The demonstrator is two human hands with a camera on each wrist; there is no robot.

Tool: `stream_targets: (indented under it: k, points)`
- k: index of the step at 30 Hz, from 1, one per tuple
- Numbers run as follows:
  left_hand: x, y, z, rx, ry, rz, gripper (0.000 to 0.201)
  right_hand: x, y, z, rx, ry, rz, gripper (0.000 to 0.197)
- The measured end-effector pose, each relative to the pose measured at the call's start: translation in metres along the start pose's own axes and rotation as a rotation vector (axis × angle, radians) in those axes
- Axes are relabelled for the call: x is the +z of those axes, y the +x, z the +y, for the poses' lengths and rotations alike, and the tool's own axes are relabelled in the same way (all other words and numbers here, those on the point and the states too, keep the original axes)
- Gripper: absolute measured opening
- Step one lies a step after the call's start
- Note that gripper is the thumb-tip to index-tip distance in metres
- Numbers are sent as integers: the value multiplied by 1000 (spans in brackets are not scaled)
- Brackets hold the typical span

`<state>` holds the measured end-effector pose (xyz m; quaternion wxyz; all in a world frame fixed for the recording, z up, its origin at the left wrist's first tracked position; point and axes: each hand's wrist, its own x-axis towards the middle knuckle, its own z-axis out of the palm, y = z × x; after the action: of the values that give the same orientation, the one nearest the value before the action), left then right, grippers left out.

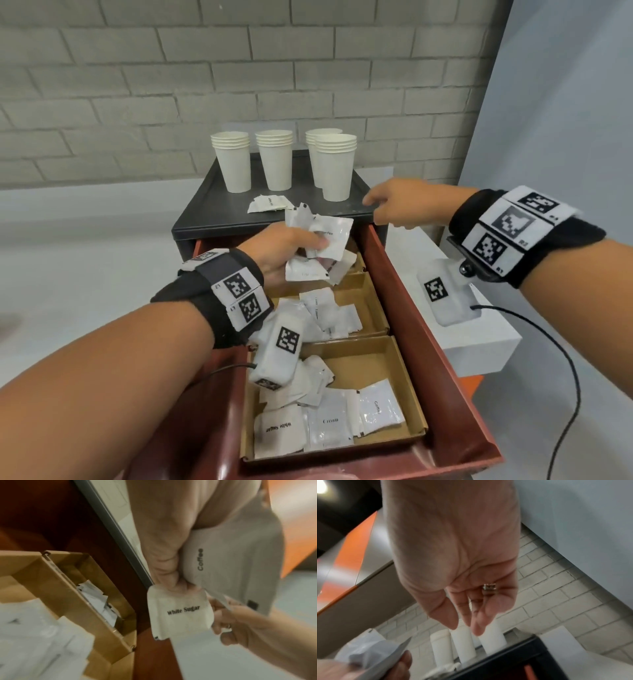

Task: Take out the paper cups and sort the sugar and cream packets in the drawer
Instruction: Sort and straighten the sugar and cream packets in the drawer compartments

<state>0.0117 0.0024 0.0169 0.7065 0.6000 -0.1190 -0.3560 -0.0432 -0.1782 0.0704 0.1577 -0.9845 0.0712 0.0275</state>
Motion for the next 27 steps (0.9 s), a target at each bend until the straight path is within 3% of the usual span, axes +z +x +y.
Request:
stream_targets:
  k: [6, 10, 14, 20, 23, 27]
  points:
    - [-10, 8, 23, 117, -287, 67, 20, 12, 14, -27, -154, 433, -116, 54]
    - [-15, 6, 26, 152, -375, 96, 15, 40, 25, -42, -201, 710, 37, 37]
    - [-34, 12, 26, 173, -462, 225, 39, 51, 44, -49, -132, 693, 186, 27]
    - [-67, 20, 26, 221, -538, 426, 46, 50, 80, -49, 76, 809, 314, 13]
    - [-71, 21, 28, 235, -554, 447, 42, 48, 100, -61, 63, 760, 446, 19]
    - [-73, 22, 30, 240, -554, 438, 34, 50, 109, -82, -66, 555, 685, 14]
